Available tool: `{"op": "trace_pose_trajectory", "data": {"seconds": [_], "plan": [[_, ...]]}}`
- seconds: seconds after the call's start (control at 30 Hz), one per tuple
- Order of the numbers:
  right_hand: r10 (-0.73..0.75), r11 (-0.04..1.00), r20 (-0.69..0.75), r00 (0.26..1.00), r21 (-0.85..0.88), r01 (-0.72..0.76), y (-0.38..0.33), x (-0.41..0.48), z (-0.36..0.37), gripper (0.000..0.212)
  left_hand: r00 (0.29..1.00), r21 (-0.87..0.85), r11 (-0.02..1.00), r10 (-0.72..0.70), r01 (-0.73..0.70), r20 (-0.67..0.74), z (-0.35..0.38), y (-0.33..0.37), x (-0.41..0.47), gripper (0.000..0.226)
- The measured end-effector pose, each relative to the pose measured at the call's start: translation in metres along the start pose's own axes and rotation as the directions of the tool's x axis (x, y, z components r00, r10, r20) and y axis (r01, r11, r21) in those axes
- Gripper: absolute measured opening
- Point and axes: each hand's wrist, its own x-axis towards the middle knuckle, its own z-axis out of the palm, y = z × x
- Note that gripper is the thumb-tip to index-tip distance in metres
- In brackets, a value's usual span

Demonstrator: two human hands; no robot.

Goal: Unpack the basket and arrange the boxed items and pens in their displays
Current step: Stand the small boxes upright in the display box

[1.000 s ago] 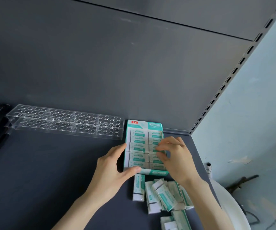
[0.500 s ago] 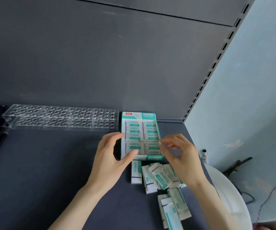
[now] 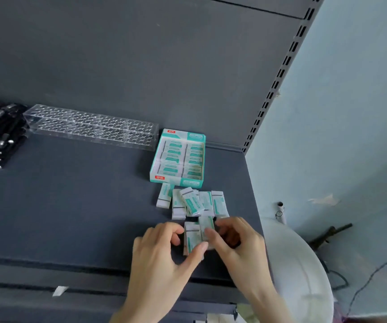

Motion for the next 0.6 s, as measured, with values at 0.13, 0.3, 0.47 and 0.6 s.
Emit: {"op": "trace_pose_trajectory", "data": {"seconds": [0.13, 0.3, 0.47, 0.6], "plan": [[0.011, 1.000, 0.062, 0.998, -0.013, -0.010, 0.003, 0.000, 0.001, 0.018, 0.997, 0.076, 0.995, -0.069, 0.066, 0.029, -0.001, 0.002, -0.005, 0.033], [0.051, 0.998, 0.088, 0.995, 0.041, -0.054, 0.003, 0.002, -0.004, 0.022, 0.983, -0.093, 0.981, -0.164, 0.171, 0.078, -0.013, 0.008, -0.001, 0.007], [0.092, 0.954, 0.149, 0.985, 0.271, -0.130, 0.002, 0.003, -0.011, 0.019, 0.946, -0.221, 0.931, -0.247, 0.291, 0.208, -0.021, 0.004, 0.005, 0.014], [0.064, 0.874, 0.181, 0.981, 0.465, -0.143, -0.001, 0.005, -0.023, 0.009, 0.932, -0.401, 0.854, -0.232, 0.332, 0.278, -0.033, 0.002, 0.004, 0.010]]}}
